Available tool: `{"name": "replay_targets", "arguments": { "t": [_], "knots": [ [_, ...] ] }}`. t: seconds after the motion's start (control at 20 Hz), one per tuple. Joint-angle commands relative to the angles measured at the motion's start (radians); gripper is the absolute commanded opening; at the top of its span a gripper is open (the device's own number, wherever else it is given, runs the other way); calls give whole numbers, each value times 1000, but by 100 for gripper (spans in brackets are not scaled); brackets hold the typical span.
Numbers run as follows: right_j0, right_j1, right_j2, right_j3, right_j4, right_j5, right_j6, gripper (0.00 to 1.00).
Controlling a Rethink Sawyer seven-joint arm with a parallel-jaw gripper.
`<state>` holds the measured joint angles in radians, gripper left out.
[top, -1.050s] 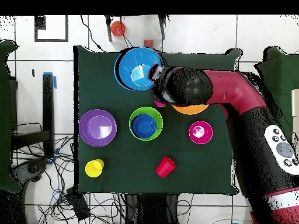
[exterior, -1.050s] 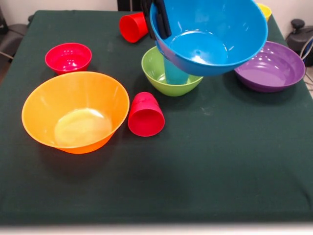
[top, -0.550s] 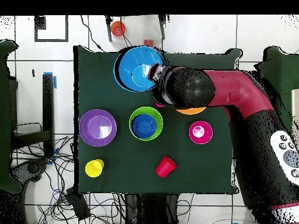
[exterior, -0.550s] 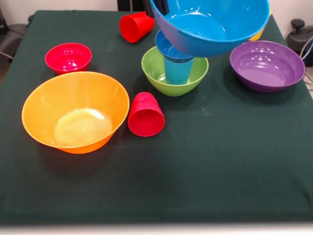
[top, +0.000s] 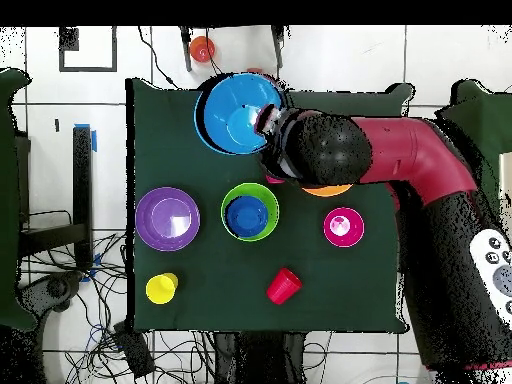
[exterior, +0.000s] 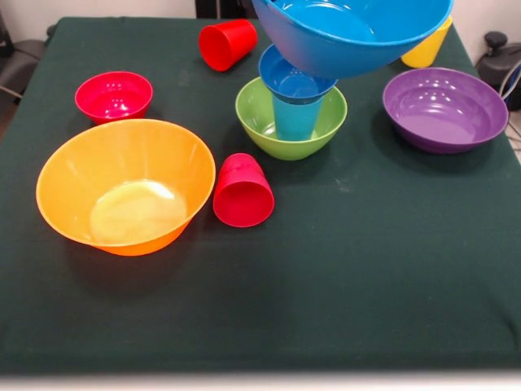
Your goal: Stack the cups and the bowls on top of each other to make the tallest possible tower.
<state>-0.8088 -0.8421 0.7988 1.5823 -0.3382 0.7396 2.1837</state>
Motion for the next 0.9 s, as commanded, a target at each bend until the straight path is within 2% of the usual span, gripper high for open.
{"name": "replay_targets", "arguments": {
  "t": [0.05, 0.6, 0.9],
  "knots": [
    [11, 6, -28, 53, -7, 87, -104, 0],
    [-5, 38, -41, 66, -40, 45, -119, 0],
    [-10, 29, -50, 91, -47, 35, -109, 0]
  ]
}}
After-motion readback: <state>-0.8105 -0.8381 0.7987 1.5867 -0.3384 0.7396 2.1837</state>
